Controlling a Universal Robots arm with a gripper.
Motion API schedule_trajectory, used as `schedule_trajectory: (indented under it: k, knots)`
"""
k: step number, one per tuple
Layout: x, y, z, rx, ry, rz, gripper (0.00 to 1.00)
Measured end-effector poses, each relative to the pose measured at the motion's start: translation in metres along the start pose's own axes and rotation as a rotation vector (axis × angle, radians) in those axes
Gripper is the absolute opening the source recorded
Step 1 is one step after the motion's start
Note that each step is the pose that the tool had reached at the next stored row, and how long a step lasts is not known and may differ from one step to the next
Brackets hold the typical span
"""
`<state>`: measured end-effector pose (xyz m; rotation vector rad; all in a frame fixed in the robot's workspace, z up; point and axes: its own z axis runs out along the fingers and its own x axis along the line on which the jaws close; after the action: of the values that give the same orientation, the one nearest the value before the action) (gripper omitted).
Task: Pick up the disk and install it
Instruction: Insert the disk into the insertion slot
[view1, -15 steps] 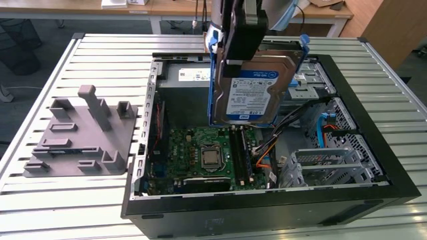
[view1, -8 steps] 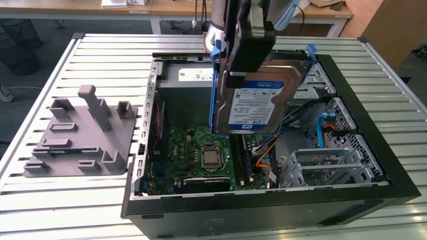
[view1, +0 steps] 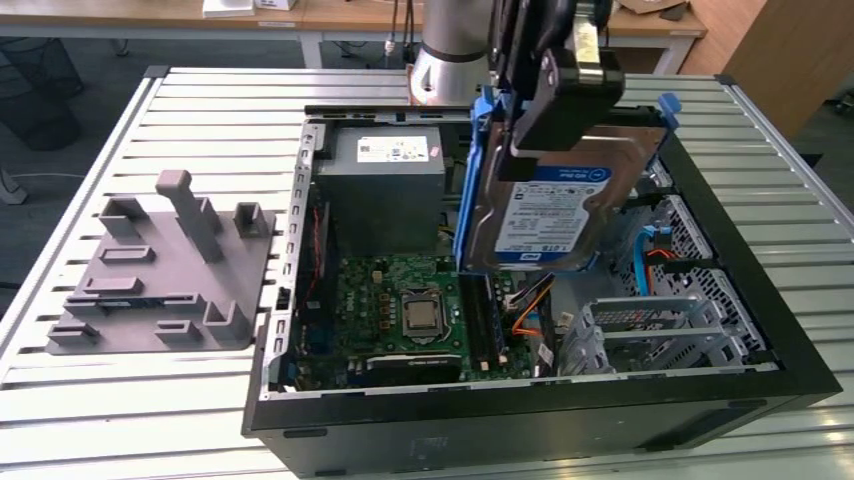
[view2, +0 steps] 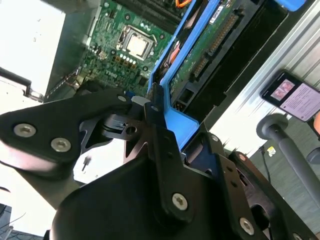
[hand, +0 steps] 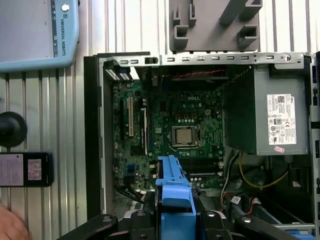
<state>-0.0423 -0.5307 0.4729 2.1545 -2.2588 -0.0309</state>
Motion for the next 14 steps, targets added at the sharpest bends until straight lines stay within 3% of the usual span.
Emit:
schedule_trajectory:
  k: [3,9,14]
  knots:
    - [0.003,-0.0022,0.0003,0.0,0.001,0.0,0.36]
    - [0.018,-0.0044,0.0008,0.0001,0.0015,0.0,0.36]
    - [0.0245,-0.0142,0.0016,0.0001,0.0013,0.0,0.36]
